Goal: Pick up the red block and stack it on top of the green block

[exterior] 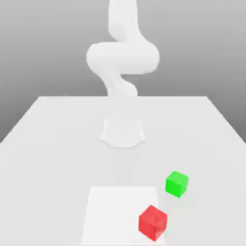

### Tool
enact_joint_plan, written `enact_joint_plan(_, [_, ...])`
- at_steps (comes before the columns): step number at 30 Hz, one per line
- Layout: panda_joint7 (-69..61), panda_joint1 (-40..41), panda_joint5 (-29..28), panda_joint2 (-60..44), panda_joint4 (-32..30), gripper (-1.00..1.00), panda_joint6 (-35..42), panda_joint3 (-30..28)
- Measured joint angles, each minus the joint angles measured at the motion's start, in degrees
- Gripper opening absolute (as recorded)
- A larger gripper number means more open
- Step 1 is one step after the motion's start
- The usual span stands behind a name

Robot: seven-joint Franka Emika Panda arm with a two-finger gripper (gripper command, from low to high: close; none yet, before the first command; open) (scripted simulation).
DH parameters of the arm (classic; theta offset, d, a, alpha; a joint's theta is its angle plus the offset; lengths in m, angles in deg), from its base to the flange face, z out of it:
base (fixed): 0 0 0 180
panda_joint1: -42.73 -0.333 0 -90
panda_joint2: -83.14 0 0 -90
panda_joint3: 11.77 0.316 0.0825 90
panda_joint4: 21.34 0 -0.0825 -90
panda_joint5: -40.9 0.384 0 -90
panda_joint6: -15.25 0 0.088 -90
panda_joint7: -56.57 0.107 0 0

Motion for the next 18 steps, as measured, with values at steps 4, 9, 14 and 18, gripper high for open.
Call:
enact_joint_plan(4, [-6.2,-2.8,0.1,-8.6,-2.0,0.0,-3.5,-1.3])
enact_joint_plan(9, [-14.0,-5.8,0.6,-19.0,-4.3,0.0,-7.8,-2.6])
enact_joint_plan(14, [-22.1,-8.0,1.5,-29.4,-6.7,0.0,-12.0,-3.1])
enact_joint_plan(18, [-28.3,-9.0,2.0,-37.8,-8.6,0.0,-15.4,-2.5])
